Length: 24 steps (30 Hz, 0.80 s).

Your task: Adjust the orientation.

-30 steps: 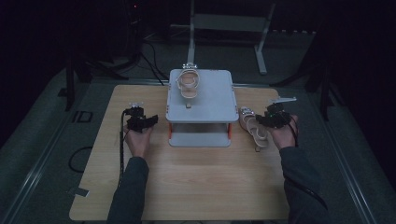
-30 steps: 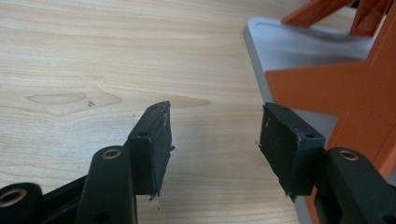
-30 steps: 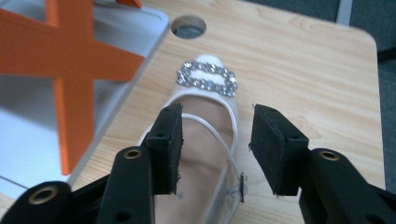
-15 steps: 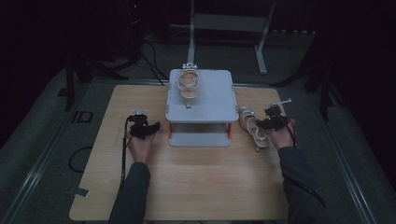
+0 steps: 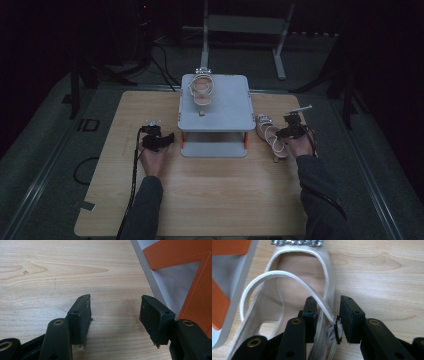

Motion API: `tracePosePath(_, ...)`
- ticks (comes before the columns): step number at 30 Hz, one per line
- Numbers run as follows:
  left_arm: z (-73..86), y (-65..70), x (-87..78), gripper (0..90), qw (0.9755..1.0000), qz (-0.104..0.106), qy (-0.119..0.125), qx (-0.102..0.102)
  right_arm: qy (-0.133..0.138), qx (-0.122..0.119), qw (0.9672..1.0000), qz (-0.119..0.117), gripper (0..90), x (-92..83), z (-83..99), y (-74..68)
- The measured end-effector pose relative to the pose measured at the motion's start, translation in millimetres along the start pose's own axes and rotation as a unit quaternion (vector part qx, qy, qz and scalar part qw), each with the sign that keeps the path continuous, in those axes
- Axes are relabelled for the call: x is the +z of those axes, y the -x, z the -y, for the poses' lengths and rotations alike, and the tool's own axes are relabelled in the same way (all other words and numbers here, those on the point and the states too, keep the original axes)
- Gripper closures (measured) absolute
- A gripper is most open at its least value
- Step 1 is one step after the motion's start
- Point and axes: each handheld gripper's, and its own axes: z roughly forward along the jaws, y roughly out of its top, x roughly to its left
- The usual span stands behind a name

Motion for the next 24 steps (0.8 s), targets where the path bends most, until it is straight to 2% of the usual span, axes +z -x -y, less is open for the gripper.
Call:
tracePosePath(1, 0.4, 0.2, -0.1, 42.7, 1.0, 0.0, 0.001, 0.0, -0.01, 0.012, 0.9999, -0.001, 69.2, 0.7, -2.2, 1.6)
tracePosePath(4, 2.1, 0.6, -0.2, 42.6, 1.0, -0.001, 0.005, 0.002, -0.023, 0.023, 0.9995, -0.003, 71.1, 1.0, -5.3, 2.4)
tracePosePath(14, 3.7, -0.9, -0.7, 42.7, 0.9999, 0.003, 0.011, 0.001, -0.035, 0.038, 0.9986, -0.008, 78.9, 1.5, -8.8, -0.2)
tracePosePath(16, 4.1, -0.8, -0.6, 42.7, 0.9999, 0.003, 0.013, 0.001, -0.04, 0.06, 0.9973, -0.013, 80.0, 1.4, -9.6, 1.3)
tracePosePath(18, 4.6, -0.9, -0.5, 42.7, 0.9999, 0.003, 0.015, -0.001, -0.042, 0.069, 0.9966, -0.014, 80.5, 1.2, -9.8, 1.9)
tracePosePath(22, 5.0, -1.1, -0.2, 42.7, 0.9998, 0.005, 0.018, -0.002, -0.045, 0.112, 0.9924, -0.025, 82.0, 1.1, -10.1, 6.2)
tracePosePath(23, 5.0, -1.3, -0.3, 42.7, 0.9998, 0.006, 0.018, -0.002, -0.045, 0.112, 0.9924, -0.025, 82.0, 1.1, -10.1, 6.2)
tracePosePath(24, 5.0, -1.4, -0.2, 42.6, 0.9998, 0.007, 0.018, -0.003, -0.043, 0.123, 0.991, -0.03, 82.2, 1.0, -9.3, 8.0)
